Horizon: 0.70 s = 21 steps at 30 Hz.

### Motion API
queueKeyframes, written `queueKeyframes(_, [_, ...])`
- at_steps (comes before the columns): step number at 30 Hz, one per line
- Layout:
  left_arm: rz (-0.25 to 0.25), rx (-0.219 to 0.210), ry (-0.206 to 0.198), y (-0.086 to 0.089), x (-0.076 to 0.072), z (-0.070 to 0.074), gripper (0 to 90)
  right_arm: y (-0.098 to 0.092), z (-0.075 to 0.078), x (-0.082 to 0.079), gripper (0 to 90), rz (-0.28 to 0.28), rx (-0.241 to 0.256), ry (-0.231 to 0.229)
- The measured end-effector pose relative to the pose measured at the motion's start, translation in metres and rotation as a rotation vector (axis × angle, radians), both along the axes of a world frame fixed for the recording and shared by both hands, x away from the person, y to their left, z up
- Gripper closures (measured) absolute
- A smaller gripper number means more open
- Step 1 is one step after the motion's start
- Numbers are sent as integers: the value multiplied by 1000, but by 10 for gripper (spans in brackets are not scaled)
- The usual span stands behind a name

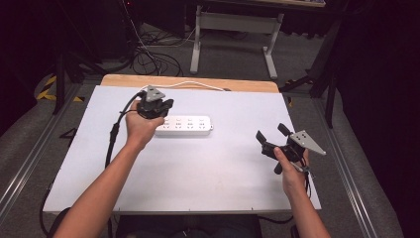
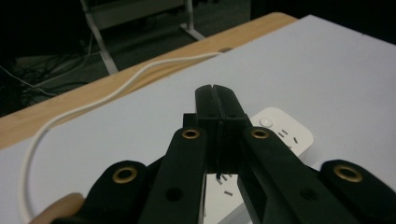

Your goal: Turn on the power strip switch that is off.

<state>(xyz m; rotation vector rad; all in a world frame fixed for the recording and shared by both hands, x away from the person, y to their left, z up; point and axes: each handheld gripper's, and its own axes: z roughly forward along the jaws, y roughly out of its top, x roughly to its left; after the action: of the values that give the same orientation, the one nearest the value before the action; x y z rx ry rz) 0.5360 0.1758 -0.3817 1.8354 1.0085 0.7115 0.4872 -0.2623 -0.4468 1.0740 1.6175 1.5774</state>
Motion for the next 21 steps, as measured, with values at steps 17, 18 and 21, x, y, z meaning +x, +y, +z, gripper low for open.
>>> queueKeyframes(17, [150, -85, -173, 75, -64, 2, 900, 2, 0, -2, 54, -10, -6, -6])
queueKeyframes(18, [162, -101, -182, 79, -66, 0, 900, 2, 1, -3, 55, -15, -3, -11])
queueKeyframes(21, [189, -139, -194, 88, -73, -7, 900, 1, 1, -3, 55, -19, -1, -11])
